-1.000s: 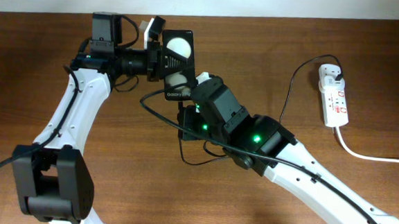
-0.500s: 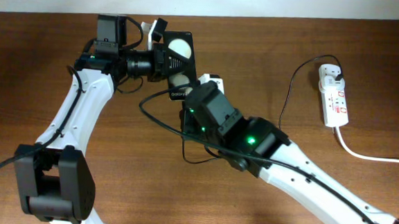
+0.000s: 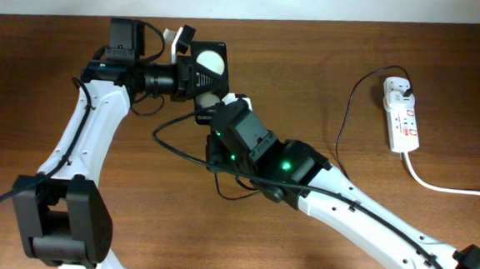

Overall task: Plug charger to phone and switch on socket
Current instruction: 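Open the right gripper and pull it back from the cable, then lower the phone with the left gripper and lay it flat on the table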

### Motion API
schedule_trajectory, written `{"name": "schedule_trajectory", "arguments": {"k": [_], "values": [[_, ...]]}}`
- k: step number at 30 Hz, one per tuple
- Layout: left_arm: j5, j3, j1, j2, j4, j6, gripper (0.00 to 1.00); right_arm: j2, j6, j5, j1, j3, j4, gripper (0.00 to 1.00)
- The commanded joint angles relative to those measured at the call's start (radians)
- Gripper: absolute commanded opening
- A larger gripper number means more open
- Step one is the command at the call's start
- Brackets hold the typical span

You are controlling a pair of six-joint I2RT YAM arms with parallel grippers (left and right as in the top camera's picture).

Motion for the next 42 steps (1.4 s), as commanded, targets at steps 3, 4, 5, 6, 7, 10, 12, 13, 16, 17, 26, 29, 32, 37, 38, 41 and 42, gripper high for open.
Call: {"name": "schedule_trajectory", "arguments": {"k": [3,4,5,6,7,10,12,13,16,17,26,29,32,37,38,41,42], "values": [[0.148,-0.022,-0.037,-0.002,-0.177,0.166,0.0,-0.002,-0.089,0.142,-0.054,0.098,0.091,0.04],[0.154,-0.022,-0.037,-0.002,-0.176,0.167,0.0,-0.006,-0.089,0.141,-0.055,0.098,0.081,0.04],[0.131,-0.022,-0.036,-0.002,-0.167,0.169,0.0,-0.023,-0.089,0.136,-0.054,0.099,0.054,0.11],[0.086,-0.022,-0.033,-0.002,-0.16,0.169,0.0,-0.042,-0.089,0.134,-0.055,0.1,0.026,0.18],[0.058,-0.022,-0.032,-0.002,-0.161,0.169,0.0,-0.076,-0.09,0.139,-0.055,0.101,-0.021,0.28],[-0.012,-0.022,-0.033,-0.002,-0.122,0.202,0.0,-0.234,-0.093,0.176,-0.055,0.101,-0.225,0.47],[-0.012,-0.022,-0.039,-0.002,-0.104,0.275,0.0,-0.366,-0.092,0.196,-0.055,0.101,-0.375,0.61],[-0.012,-0.022,-0.047,-0.002,-0.1,0.308,0.0,-0.428,-0.092,0.222,-0.055,0.101,-0.43,0.65],[-0.361,-0.022,-0.135,-0.001,-0.011,0.248,0.0,-0.65,-0.091,0.247,-0.055,0.101,-0.566,0.91],[-0.43,-0.022,-0.172,0.006,0.018,0.241,0.0,-0.695,-0.091,0.247,-0.055,0.101,-0.592,0.94],[-0.424,-0.022,-0.21,0.368,0.27,-0.024,0.02,-0.769,-0.088,0.243,-0.055,0.1,-0.76,0.99],[-0.47,-0.022,-0.207,0.411,0.262,-0.023,0.05,-0.769,-0.088,0.243,-0.055,0.1,-0.771,0.99],[-0.476,-0.022,-0.21,0.47,0.249,-0.024,0.06,-0.769,-0.088,0.243,-0.055,0.1,-0.771,0.99],[-0.521,-0.022,-0.212,0.521,0.214,-0.023,0.1,-0.769,-0.088,0.243,-0.055,0.1,-0.771,0.99],[-0.543,-0.022,-0.212,0.521,0.212,-0.023,0.1,-0.769,-0.088,0.243,-0.055,0.1,-0.771,0.99],[-0.656,-0.022,-0.212,0.521,0.186,-0.023,0.14,-0.769,-0.088,0.243,-0.055,0.1,-0.771,0.99],[-0.675,-0.022,-0.212,0.521,0.182,-0.024,0.15,-0.769,-0.088,0.243,-0.055,0.1,-0.771,0.99]]}}
